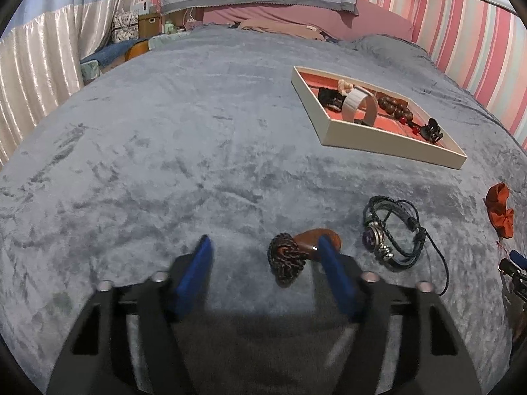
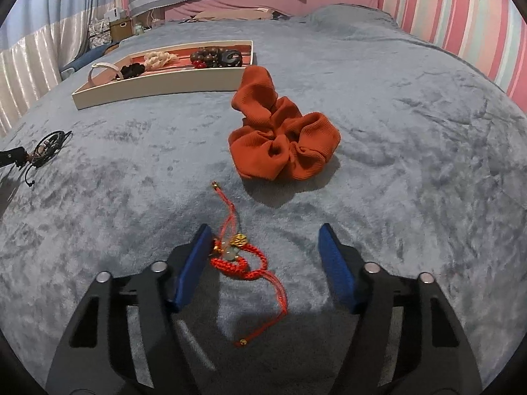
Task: Organize jewelry
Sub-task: 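Grasp the brown tasseled pendant with the left tool while the right tool grasps the red string charm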
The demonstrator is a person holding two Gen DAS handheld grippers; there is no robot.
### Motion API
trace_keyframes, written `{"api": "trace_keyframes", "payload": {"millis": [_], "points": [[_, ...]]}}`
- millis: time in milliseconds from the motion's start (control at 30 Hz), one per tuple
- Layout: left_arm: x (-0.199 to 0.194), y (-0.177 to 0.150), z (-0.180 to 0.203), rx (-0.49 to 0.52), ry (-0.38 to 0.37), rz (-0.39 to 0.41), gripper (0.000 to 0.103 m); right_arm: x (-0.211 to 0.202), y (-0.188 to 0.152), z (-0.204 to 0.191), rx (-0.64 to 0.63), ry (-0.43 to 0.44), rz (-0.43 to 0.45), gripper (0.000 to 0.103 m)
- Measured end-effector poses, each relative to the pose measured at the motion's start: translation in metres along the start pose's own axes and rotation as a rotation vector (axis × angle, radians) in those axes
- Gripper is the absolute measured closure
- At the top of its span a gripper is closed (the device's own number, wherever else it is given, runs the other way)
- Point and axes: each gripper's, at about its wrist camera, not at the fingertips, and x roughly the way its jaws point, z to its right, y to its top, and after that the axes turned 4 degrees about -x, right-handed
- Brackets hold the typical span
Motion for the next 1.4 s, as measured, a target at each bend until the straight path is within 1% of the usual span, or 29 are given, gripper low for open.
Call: {"api": "trace_keyframes", "payload": {"millis": [167,233,300,367,433,467,533,567,600,767,933,1000,1133,1300,1400], "points": [[0.001,-0.002,-0.002,-0.011,-0.013,-0.003,0.05,0.003,0.001,-0.005,-0.025,0.022,-0.009,0.057],[0.002,-0.002,-0.002,-0.012,-0.015,-0.006,0.055,0.003,0.001,-0.008,-0.038,0.027,-0.009,0.062],[0.003,-0.002,0.0,-0.003,-0.023,-0.01,0.068,0.003,0.001,-0.01,-0.048,0.032,-0.009,0.068],[0.002,-0.003,0.003,0.011,-0.018,-0.006,0.069,0.003,0.0,-0.012,-0.057,0.032,-0.008,0.07],[0.002,-0.004,0.005,0.021,-0.016,-0.001,0.073,0.003,0.0,-0.013,-0.065,0.032,-0.008,0.072],[0.003,-0.004,0.005,0.026,-0.02,-0.002,0.075,0.003,0.0,-0.013,-0.067,0.033,-0.009,0.073],[0.003,-0.004,0.005,0.025,-0.026,-0.001,0.076,0.003,0.0,-0.014,-0.07,0.038,-0.01,0.075],[0.004,-0.003,0.005,0.023,-0.042,-0.002,0.08,0.003,0.0,-0.014,-0.073,0.039,-0.009,0.076],[0.004,-0.003,0.006,0.025,-0.055,-0.002,0.082,0.003,0.0,-0.015,-0.075,0.039,-0.009,0.077],[0.005,-0.002,0.012,0.049,-0.057,0.008,0.083,0.003,0.001,-0.015,-0.077,0.044,-0.008,0.079],[0.002,-0.001,0.014,0.052,-0.059,0.035,0.084,0.002,0.001,-0.014,-0.069,0.055,-0.004,0.082],[0.0,-0.001,0.015,0.056,-0.058,0.045,0.084,0.002,0.001,-0.013,-0.065,0.058,-0.001,0.086],[-0.003,0.0,0.017,0.063,-0.054,0.064,0.084,0.001,0.001,-0.01,-0.049,0.066,0.005,0.088],[-0.011,0.001,0.017,0.053,-0.067,0.08,0.084,-0.003,0.003,-0.005,-0.025,0.075,0.021,0.097],[-0.017,0.003,0.017,0.052,-0.071,0.091,0.084,-0.007,0.005,-0.005,-0.024,0.074,0.038,0.098]]}}
